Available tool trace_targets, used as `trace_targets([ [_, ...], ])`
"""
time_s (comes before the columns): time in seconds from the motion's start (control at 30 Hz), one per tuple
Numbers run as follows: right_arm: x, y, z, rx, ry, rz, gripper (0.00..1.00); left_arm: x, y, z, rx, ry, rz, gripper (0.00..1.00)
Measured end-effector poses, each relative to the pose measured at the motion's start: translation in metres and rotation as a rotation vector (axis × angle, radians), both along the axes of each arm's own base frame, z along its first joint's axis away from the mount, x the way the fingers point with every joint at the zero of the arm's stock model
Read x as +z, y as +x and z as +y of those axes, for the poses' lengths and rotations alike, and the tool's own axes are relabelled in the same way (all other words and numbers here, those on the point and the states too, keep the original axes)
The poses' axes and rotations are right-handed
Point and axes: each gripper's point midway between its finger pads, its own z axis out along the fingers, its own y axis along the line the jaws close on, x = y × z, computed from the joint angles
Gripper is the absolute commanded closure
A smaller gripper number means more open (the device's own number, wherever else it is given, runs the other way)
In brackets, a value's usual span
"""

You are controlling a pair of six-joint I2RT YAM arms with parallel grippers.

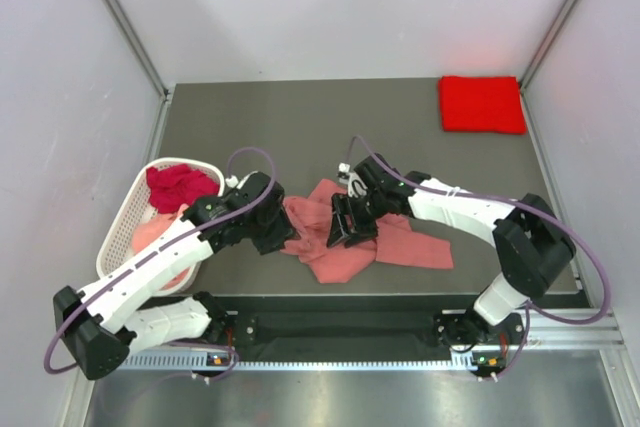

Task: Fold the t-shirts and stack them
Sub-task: Flatten the tshirt out

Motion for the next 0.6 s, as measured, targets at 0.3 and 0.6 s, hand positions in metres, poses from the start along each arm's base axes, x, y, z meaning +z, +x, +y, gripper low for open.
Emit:
trace_targets([
  [0.3,0.004,0.039,-0.052,-0.233,-0.104,-0.086,0.37,0.000,-0.028,-0.020,0.254,0.065,0.188,0.36],
  [0.6,-0.004,0.031,-0.124,-0.422,-0.151,-0.086,0.38,-0.006,-0.015,-0.022,0.461,0.096,0.189,0.41],
])
